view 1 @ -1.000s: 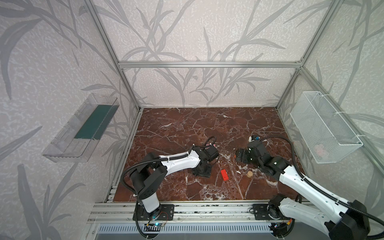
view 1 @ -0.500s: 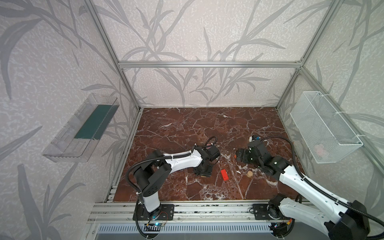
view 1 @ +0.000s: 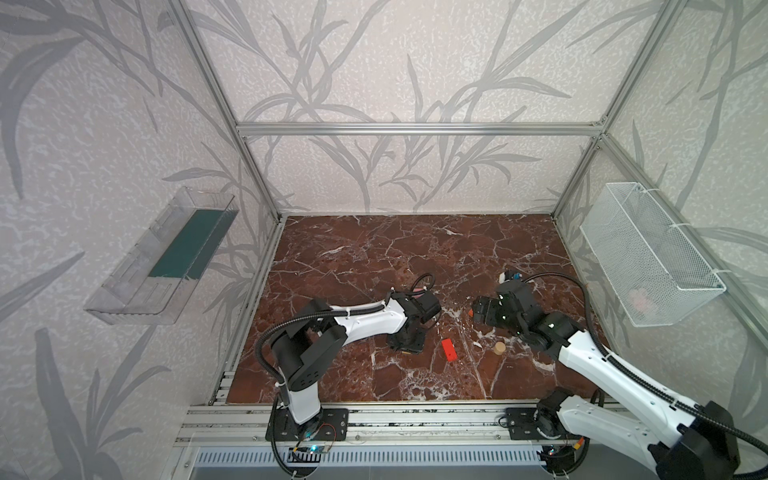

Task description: Build the wood block tower

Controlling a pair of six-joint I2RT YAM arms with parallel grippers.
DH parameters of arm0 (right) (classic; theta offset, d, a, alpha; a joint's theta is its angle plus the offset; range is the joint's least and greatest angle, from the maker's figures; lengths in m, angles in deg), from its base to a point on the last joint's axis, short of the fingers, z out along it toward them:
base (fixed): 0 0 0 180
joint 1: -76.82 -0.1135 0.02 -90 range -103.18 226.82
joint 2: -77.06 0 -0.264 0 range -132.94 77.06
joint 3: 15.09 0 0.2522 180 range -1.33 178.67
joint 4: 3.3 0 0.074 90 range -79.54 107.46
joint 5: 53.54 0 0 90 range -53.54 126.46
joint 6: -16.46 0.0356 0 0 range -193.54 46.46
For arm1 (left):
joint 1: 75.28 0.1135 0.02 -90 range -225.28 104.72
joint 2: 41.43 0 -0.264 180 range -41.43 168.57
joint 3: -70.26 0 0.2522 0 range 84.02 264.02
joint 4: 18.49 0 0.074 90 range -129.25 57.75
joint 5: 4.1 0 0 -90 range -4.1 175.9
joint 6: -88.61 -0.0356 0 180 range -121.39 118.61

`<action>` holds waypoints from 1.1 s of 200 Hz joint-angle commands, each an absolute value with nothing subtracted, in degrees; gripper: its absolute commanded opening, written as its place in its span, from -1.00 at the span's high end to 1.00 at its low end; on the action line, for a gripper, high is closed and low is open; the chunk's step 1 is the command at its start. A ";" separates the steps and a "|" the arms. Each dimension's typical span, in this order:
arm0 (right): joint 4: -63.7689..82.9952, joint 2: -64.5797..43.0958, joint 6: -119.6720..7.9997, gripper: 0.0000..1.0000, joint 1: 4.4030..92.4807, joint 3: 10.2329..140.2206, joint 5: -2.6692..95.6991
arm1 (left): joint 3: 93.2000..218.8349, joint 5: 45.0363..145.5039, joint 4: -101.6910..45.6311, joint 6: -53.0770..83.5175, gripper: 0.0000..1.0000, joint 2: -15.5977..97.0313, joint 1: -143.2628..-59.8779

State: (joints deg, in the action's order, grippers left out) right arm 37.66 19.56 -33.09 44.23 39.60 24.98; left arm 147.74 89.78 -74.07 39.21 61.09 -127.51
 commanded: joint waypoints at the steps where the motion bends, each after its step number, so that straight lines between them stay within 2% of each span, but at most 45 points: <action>1: 37.37 19.93 -33.02 -0.92 44.57 38.76 24.88 | 149.74 88.14 -75.57 40.10 0.26 61.75 -127.66; 66: 37.52 20.33 -32.93 -0.92 44.74 38.35 25.12 | 150.45 87.49 -77.49 40.61 0.55 60.56 -127.65; 147: 36.15 19.64 -33.02 -0.92 44.95 38.56 26.79 | 161.39 81.21 -91.19 44.67 0.56 55.77 -127.07; 220: 33.99 19.05 -32.47 -0.92 45.76 37.91 29.79 | 180.05 82.06 -98.54 40.87 0.57 65.35 -121.94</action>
State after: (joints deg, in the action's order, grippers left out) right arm 35.76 18.56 -33.00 45.25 38.88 28.43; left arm 175.02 82.72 -93.11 42.14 61.03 -123.79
